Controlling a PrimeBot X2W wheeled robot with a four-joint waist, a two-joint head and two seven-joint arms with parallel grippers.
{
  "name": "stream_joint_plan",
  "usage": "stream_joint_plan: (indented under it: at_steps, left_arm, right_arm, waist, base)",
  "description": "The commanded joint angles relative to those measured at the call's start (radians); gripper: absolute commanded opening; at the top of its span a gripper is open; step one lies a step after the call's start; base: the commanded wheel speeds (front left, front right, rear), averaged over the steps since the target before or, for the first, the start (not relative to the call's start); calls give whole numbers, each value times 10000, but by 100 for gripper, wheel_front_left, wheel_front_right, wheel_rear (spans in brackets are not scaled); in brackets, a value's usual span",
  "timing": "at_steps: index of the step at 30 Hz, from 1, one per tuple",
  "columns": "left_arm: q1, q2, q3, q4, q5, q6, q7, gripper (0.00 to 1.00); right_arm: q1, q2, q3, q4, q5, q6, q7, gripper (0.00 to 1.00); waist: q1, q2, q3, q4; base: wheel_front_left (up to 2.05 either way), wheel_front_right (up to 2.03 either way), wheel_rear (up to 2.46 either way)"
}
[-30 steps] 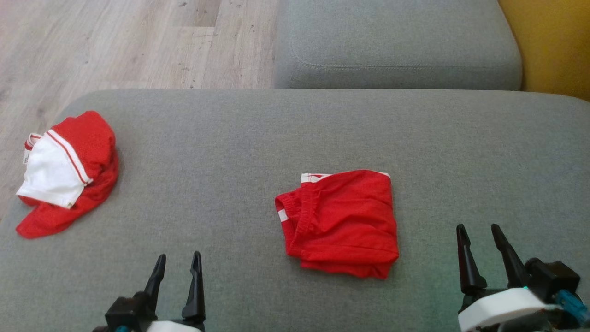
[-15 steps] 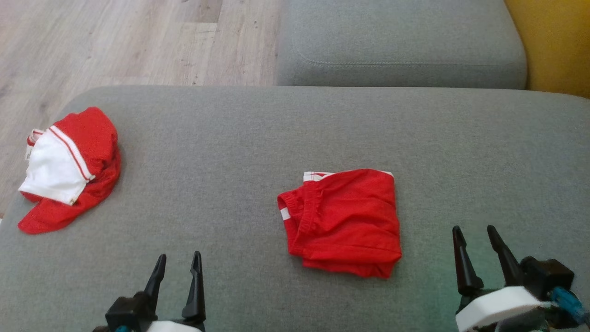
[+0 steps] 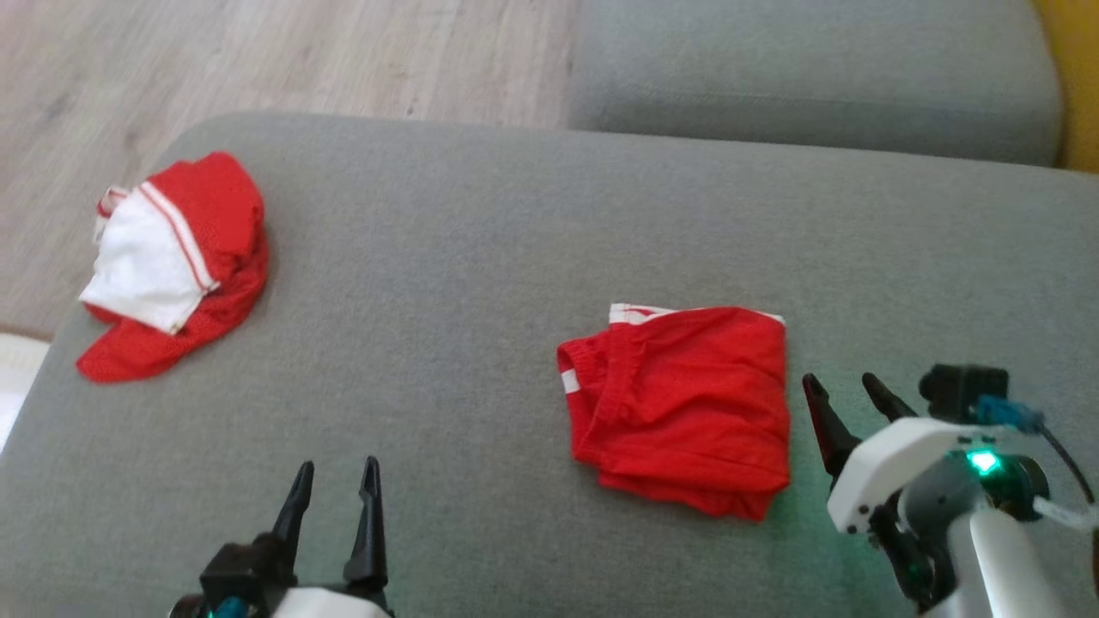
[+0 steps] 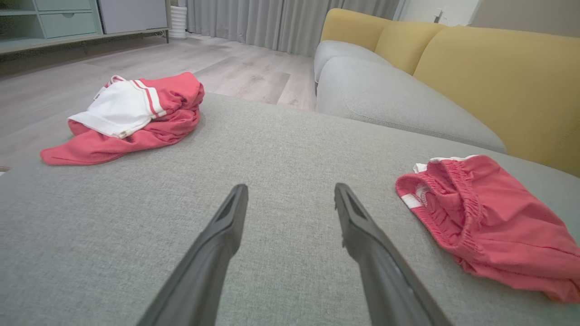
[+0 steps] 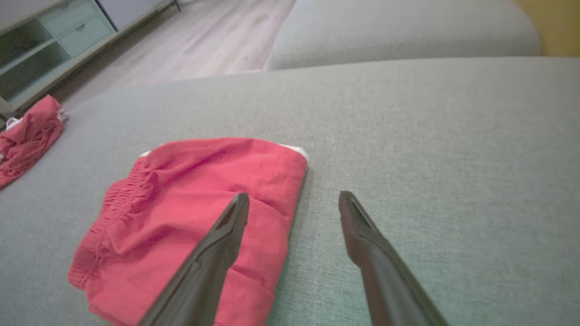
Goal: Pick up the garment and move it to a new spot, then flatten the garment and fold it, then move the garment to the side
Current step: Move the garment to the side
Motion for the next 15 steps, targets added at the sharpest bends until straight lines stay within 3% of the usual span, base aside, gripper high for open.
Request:
stream_joint_plan:
  at_steps: [1,15]
  left_arm:
    - [-697,51,339,-329,132,-28,-100,100]
    - [-952,-264,384,-219,373,-252,-119,100]
  right_arm:
    - [-740,-56,178,-116,-43,75,287,100]
    - [-2114,-56,-528,2197,-42,75,1535,100]
  waist:
    - [-1,0,250,305]
    - [-1,0,1001,1264]
  base:
    - [0,0,0]
    - [0,0,0]
